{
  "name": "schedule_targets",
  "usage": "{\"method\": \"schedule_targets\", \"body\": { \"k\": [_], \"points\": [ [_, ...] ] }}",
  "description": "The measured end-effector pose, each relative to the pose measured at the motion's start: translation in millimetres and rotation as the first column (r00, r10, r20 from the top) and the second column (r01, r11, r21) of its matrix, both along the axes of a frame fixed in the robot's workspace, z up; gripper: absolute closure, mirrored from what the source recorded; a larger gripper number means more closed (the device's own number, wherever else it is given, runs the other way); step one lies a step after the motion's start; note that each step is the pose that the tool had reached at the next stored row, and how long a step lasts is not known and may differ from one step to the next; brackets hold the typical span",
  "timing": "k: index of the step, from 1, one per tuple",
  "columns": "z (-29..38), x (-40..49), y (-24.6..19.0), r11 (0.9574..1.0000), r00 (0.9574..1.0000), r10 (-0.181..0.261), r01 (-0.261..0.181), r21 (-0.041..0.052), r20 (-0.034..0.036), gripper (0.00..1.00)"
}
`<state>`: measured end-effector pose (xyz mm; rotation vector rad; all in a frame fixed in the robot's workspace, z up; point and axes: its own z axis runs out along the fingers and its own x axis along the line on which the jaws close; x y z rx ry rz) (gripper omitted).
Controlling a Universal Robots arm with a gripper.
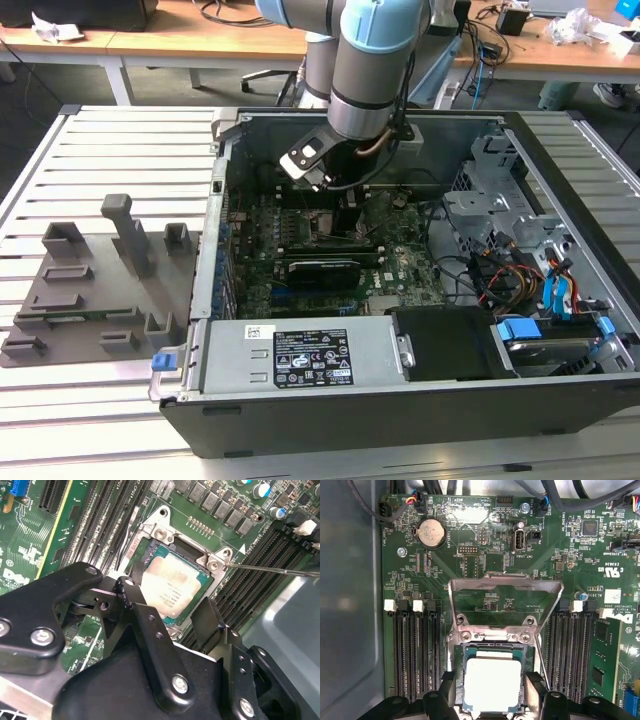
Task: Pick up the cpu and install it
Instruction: 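Place the cpu into insertion slot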
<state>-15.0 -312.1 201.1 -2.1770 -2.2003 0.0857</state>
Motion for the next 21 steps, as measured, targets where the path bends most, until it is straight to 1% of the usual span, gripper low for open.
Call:
{"method": "schedule_targets", "body": {
  "k": [3,9,10,11,19,20,21],
  "points": [
    [-2.5,0.0,-0.1,1.0000,1.0000,0.000,0.000,0.0023,0.0000,0.35],
    [-2.6,0.0,-0.1,1.0000,1.0000,0.000,0.000,0.0024,-0.0003,0.36],
    [-2.6,0.0,-0.1,1.0000,1.0000,0.000,0.000,0.0025,-0.0003,0.43],
    [-2.6,0.0,-0.1,1.0000,1.0000,0.000,0.000,0.0026,-0.0003,0.46],
    [-2.9,0.0,0.0,1.0000,1.0000,0.000,0.000,0.0029,-0.0001,0.46],
    [-2.8,0.0,0.0,1.0000,1.0000,0.000,0.000,0.0025,0.0000,0.46],
    [-1.9,0.1,0.1,1.0000,1.0000,0.000,0.000,-0.0016,0.0005,0.46]
  ]
}}
